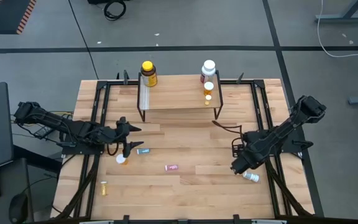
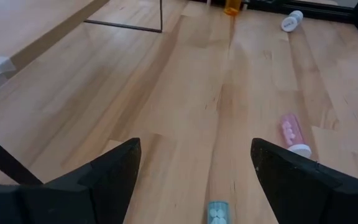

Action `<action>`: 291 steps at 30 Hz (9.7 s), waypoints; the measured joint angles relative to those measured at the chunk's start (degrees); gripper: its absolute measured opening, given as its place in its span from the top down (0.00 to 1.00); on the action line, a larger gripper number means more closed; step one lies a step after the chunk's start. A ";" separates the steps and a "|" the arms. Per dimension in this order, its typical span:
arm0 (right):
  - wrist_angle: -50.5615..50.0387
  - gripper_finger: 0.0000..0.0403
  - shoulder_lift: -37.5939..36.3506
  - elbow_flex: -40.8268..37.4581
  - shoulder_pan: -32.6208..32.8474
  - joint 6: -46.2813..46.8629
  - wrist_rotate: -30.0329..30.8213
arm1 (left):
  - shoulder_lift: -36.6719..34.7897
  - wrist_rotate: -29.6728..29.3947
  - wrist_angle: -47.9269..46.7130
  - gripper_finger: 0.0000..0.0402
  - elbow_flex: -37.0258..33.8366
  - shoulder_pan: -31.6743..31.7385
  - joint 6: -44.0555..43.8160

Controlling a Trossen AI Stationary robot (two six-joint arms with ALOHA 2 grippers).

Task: Pick and place medicine bottles onto shelf by color
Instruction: Put the right large orange pill bottle on the shelf

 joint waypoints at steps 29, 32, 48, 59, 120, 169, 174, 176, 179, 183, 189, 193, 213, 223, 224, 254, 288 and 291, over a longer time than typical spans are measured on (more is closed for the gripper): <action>-1.52 0.23 13.83 -4.79 -0.52 -1.33 1.90 | -0.01 0.01 -0.62 0.22 0.00 -0.02 -1.29; -0.29 0.23 13.78 -6.42 -0.52 -1.38 2.86 | -0.01 0.01 -0.60 0.22 0.00 -0.02 -1.85; 6.36 0.23 13.72 -10.51 -1.07 -1.80 8.86 | 0.00 0.00 -0.47 0.22 0.00 -0.02 -4.25; 7.31 0.23 13.72 -9.20 -1.66 -2.89 19.37 | -0.01 -0.02 0.00 0.22 0.00 -0.02 -5.81; 73.90 0.23 0.90 -9.87 -9.68 -80.77 39.13 | -0.01 -0.22 1.07 0.22 0.00 -0.02 -7.24; 82.12 0.38 8.23 -16.32 -5.09 -76.74 41.08 | -0.01 -1.70 1.31 0.22 0.00 0.00 -8.08; 82.13 0.39 8.23 -16.32 -5.30 -76.88 41.21 | -0.01 -1.70 1.31 0.22 0.00 -0.01 -8.08; 82.19 0.39 8.23 -16.32 -5.34 -77.21 41.97 | -0.01 -1.70 1.31 0.22 0.00 -0.01 -8.10; 83.31 0.40 8.23 -16.32 -5.81 -78.71 42.37 | -0.01 -1.70 1.31 0.22 0.00 0.00 -8.08; 86.60 0.43 8.21 -16.32 -7.07 -81.99 41.51 | -0.01 -1.70 1.29 0.22 0.00 -0.02 -8.10; 89.69 0.43 8.20 -16.30 -8.80 -85.51 39.16 | -0.01 -1.70 1.27 0.22 0.00 -0.02 -8.08; 92.40 0.43 8.20 -16.30 -9.81 -88.04 39.12 | -0.01 -1.70 1.27 0.22 0.00 -0.02 -8.02; 89.32 0.43 0.51 -3.56 -26.33 -112.56 26.22 | -0.01 -1.68 1.27 0.22 0.00 -0.02 -7.56; 70.26 0.43 0.51 13.51 -35.21 -117.71 25.15 | -0.01 -1.68 0.64 0.22 0.00 -0.02 -7.52; 68.61 0.43 0.51 14.70 -36.33 -117.89 25.06 | -0.01 -1.68 0.66 0.22 0.00 -0.02 -7.52; 66.79 0.42 0.84 19.22 -58.19 -117.20 11.84 | -0.01 -1.68 4.74 0.22 0.00 -1.31 -4.59; 71.64 0.42 8.25 19.20 -58.22 -117.05 13.85 | -0.03 -1.68 4.63 0.22 0.00 -1.42 -4.63; 71.42 0.42 8.25 19.20 -58.22 -116.57 14.97 | -0.03 -1.68 4.63 0.22 0.00 -1.49 -4.65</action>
